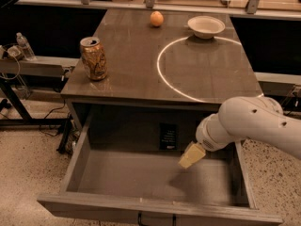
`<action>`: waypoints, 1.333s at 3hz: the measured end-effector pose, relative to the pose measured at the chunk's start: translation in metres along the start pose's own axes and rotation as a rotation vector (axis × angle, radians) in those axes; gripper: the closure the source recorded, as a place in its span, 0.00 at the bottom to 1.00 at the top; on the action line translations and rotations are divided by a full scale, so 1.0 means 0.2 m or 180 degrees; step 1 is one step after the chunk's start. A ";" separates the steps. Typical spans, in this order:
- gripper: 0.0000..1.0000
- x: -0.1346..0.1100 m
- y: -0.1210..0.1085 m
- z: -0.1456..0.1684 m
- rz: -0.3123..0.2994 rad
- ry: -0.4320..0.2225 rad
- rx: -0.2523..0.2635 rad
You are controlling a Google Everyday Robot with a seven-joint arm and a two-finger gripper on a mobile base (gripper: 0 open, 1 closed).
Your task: Pick rxbar chocolate from top drawer and place on counter
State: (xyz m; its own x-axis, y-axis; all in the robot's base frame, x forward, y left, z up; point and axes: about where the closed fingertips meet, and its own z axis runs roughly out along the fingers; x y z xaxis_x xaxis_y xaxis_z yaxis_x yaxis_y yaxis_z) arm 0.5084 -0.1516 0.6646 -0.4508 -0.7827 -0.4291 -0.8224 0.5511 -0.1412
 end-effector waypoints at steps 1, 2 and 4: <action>0.01 0.05 -0.01 0.09 0.0472 -0.0141 0.0108; 0.01 0.04 -0.03 0.09 0.0689 -0.0278 0.0169; 0.01 -0.20 0.04 0.20 0.0641 -0.0596 0.0138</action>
Offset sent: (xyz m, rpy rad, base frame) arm 0.0107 -0.0073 -0.0210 0.1865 -0.0466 -0.2843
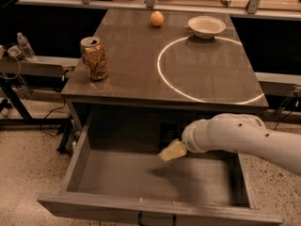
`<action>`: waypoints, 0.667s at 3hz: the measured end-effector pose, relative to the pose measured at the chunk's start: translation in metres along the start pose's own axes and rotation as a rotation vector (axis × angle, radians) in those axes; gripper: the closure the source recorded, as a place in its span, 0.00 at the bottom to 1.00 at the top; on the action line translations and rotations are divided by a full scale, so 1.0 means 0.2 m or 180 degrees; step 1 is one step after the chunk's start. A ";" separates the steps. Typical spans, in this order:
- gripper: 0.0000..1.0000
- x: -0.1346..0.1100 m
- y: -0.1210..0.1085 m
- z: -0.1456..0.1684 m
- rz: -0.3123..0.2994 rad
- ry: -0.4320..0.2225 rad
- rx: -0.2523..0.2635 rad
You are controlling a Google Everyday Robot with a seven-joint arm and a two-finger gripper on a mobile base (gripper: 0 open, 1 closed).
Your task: Pick rxbar chocolate from top drawer and place on counter
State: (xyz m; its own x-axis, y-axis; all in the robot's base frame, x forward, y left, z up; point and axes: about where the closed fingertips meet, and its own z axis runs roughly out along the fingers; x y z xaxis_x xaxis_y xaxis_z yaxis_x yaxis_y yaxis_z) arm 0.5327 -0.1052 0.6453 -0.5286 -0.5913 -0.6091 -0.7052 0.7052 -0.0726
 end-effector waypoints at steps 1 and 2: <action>0.00 -0.02 0.02 0.10 -0.0031 -0.0068 0.0015; 0.03 -0.06 0.03 0.18 -0.0014 -0.0179 0.0021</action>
Offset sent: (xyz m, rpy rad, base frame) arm 0.0294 0.0295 -0.0305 0.0531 -0.0702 -0.0126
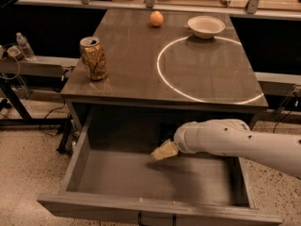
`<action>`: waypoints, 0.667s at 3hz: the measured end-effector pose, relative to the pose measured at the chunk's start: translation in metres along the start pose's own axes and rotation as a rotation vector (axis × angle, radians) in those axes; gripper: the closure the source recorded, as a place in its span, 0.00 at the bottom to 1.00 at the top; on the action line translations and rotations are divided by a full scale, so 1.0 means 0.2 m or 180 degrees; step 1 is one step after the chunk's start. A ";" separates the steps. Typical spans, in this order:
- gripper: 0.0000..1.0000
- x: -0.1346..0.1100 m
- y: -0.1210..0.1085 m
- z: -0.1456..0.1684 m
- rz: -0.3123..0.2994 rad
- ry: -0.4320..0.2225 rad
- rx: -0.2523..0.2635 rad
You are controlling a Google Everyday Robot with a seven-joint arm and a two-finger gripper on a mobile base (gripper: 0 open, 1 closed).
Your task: Pick rxbar chocolate from top drawer and place on counter
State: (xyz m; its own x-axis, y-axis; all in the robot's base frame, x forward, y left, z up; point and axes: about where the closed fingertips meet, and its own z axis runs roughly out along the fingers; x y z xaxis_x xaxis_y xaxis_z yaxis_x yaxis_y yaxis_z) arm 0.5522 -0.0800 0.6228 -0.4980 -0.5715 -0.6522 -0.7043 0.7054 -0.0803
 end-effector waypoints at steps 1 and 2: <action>0.26 -0.02 0.02 0.05 0.0008 -0.0050 -0.0032; 0.57 0.04 0.03 0.12 0.0050 0.0013 -0.0083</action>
Offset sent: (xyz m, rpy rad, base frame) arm 0.0049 0.0124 -0.0344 0.0245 0.0414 0.0044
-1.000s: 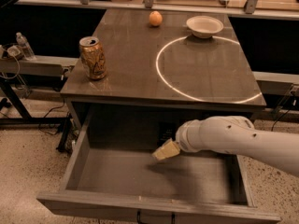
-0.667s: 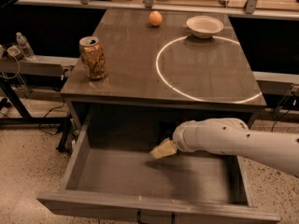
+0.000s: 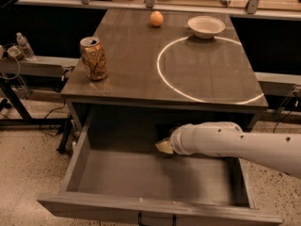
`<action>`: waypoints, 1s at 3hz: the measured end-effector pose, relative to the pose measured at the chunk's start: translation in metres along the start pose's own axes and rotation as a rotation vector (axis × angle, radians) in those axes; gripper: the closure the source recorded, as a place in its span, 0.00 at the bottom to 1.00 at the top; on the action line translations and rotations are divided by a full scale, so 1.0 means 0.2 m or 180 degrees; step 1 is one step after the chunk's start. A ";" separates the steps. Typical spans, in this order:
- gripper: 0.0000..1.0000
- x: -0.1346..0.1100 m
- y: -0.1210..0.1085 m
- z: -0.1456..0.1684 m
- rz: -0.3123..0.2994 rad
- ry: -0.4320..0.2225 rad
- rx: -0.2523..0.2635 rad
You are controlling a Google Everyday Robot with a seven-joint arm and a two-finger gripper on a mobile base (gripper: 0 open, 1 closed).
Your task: Pick rxbar chocolate from top drawer and place on counter
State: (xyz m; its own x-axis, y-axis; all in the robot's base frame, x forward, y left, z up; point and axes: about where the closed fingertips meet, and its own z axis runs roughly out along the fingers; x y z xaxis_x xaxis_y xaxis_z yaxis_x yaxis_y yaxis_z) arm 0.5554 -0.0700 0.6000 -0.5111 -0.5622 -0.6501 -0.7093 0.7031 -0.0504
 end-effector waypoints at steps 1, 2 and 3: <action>0.88 0.02 0.00 0.00 0.0019 0.0036 -0.0005; 1.00 0.02 0.00 -0.01 0.0019 0.0036 -0.0005; 1.00 0.02 0.00 -0.01 0.0018 0.0036 -0.0004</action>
Offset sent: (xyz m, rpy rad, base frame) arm -0.0232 -0.0477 -0.0235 -0.0612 0.0454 -0.0584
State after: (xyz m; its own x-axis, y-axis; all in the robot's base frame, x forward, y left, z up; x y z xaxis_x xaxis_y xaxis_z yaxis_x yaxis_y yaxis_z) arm 0.5531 -0.0730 0.5989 -0.5208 -0.5631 -0.6417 -0.7069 0.7058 -0.0456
